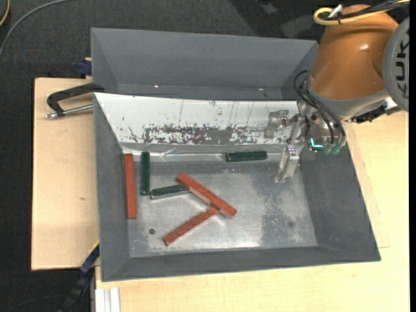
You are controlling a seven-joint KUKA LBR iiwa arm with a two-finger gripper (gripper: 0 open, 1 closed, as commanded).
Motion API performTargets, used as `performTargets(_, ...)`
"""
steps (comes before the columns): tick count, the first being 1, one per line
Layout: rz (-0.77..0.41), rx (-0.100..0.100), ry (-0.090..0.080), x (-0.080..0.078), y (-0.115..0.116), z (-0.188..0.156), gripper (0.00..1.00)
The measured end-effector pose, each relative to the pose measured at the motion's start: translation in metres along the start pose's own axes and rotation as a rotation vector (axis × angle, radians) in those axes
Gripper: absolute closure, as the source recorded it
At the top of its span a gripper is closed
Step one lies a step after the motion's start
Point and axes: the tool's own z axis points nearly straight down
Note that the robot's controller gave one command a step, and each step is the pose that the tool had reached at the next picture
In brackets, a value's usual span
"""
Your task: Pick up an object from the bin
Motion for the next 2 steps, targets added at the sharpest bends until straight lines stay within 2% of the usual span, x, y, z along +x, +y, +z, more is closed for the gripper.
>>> performTargets(1, -0.151, -0.001, 0.001, 0.020, 0.046, 0.107, 0.00)
performTargets(2, -0.364, 0.000, -0.003, 0.015, 0.088, 0.162, 0.00)
